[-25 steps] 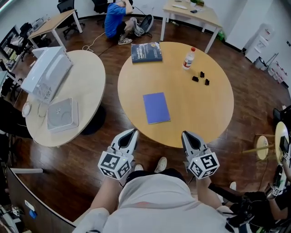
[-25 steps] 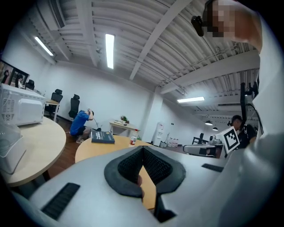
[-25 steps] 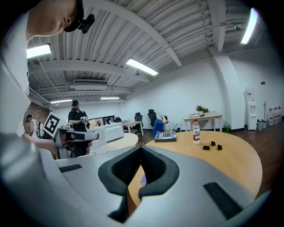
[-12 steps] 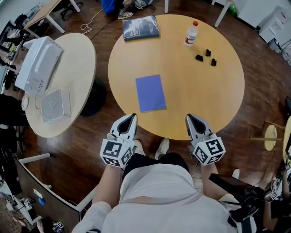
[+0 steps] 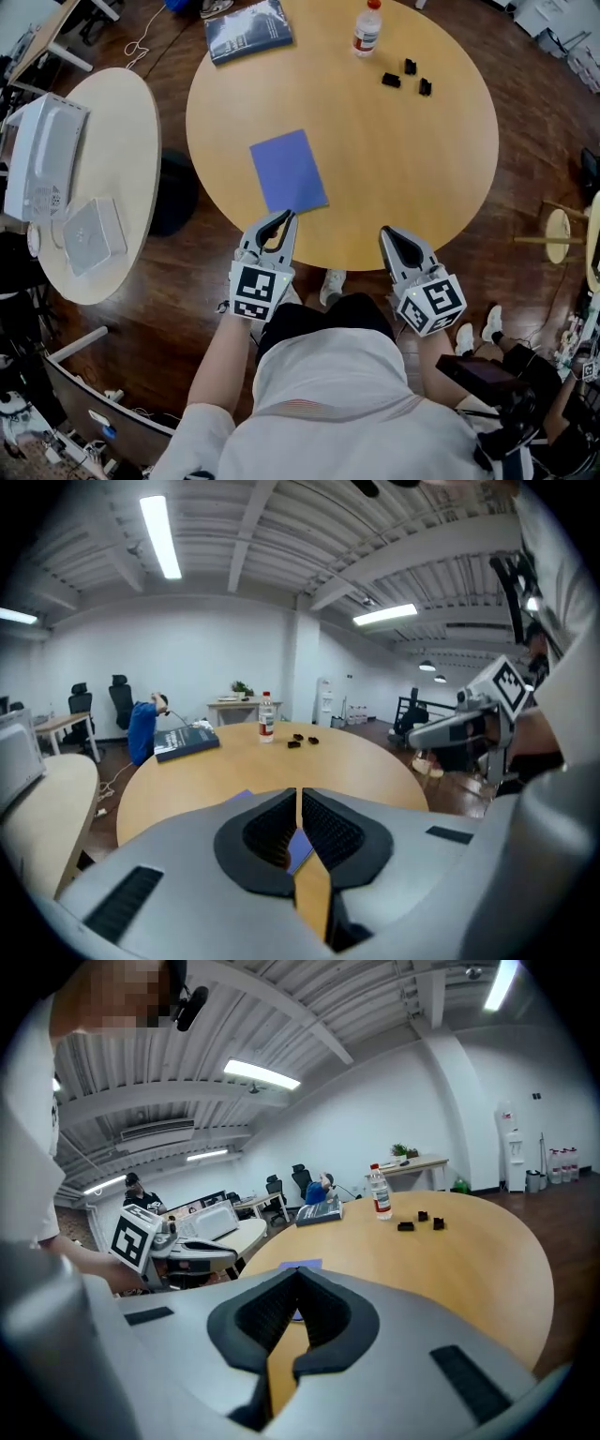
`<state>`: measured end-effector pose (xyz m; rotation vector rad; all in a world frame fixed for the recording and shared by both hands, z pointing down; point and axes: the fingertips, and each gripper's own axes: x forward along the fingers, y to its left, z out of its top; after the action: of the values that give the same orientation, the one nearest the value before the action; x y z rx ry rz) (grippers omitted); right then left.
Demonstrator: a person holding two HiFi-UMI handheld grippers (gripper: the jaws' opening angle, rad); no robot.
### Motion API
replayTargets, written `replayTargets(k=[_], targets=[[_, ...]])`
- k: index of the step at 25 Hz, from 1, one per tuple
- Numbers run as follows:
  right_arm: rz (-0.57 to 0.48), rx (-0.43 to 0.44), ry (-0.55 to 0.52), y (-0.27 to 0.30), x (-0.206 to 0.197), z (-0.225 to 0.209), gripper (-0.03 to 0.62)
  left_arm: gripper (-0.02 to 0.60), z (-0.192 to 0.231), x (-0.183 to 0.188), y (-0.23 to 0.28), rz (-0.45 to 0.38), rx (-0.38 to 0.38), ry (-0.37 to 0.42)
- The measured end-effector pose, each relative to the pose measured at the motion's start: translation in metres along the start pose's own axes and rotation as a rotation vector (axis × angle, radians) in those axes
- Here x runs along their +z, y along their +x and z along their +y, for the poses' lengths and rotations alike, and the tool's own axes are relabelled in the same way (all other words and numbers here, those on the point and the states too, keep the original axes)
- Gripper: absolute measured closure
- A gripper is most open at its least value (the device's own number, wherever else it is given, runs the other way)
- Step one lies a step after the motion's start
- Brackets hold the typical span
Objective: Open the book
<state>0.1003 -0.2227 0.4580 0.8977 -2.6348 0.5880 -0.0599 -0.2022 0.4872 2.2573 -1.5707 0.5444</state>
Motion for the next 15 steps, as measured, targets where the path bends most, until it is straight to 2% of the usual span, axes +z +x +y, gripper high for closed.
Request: replayTargets(k=[3,10,12,15], targets=[[0.03,-0.026,0.006,-0.006,-0.011,-0.007,0.6,0.56,-0.015,-0.023,0.032,0.074,-0.033,0.057],[0.093,-0.071,0.025,-0.013,-0.041,-0.033,0.6,0.52,-0.032,-0.053,0.09,0.167,-0.074,0.043],[0.098,-0.071,0.036,-0.012,-0.052,-0.038,0.6,0.494,-0.034,-0.064,0.103,0.199,-0.074,0.087],[0.119,-0.075,0.052,-0.01,-0.067,-0.044,0.6,0.477,-0.038,-0.079,0.12,0.243,-0.056,0.198]])
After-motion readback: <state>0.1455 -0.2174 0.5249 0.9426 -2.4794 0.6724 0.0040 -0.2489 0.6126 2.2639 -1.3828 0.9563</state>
